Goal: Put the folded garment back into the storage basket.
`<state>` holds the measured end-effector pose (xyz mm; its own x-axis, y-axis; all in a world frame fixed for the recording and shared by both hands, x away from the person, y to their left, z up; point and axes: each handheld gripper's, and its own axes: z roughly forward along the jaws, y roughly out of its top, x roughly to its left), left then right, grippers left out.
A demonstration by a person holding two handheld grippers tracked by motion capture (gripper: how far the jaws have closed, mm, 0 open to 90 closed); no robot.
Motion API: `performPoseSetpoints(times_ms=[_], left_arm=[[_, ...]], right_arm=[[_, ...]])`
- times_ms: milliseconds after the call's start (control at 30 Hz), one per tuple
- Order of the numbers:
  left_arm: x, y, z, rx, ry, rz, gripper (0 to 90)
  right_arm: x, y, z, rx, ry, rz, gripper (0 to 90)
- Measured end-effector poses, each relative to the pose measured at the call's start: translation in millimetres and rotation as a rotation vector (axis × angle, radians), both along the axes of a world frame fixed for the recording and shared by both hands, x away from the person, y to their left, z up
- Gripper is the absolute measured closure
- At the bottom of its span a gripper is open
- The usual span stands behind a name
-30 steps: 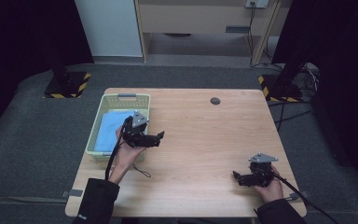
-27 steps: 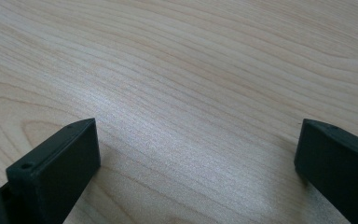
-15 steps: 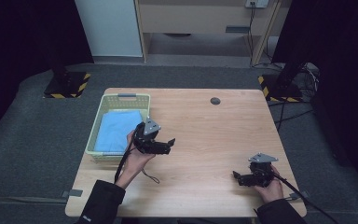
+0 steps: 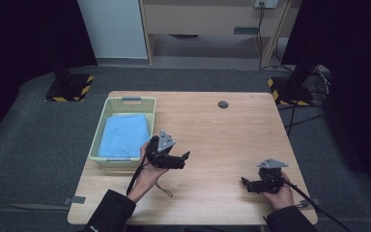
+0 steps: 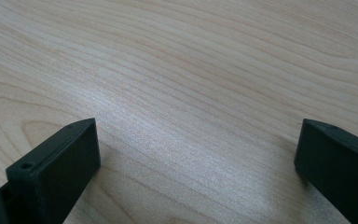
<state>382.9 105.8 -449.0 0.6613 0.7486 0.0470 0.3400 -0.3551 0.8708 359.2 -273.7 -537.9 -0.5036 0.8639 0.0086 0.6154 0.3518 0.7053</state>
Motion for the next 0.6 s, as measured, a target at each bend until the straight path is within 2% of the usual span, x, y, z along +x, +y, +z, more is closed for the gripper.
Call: performPoseSetpoints(times_ms=[167, 367, 600], left_arm=[[-10.0, -0.8, -5.3, -0.016, -0.018, -0.007, 10.1], [-25.2, 7.0, -15.7, -0.039, -0.036, -0.011, 10.2], [-34.0, 6.2, -25.6, -0.045, -0.021, -0.038, 10.0]], right_arm=[[0.0, 0.0, 0.0, 0.0, 0.0, 0.0, 0.2], [0.0, 0.0, 0.0, 0.0, 0.0, 0.0, 0.2], [0.0, 0.0, 0.0, 0.0, 0.0, 0.0, 0.2]])
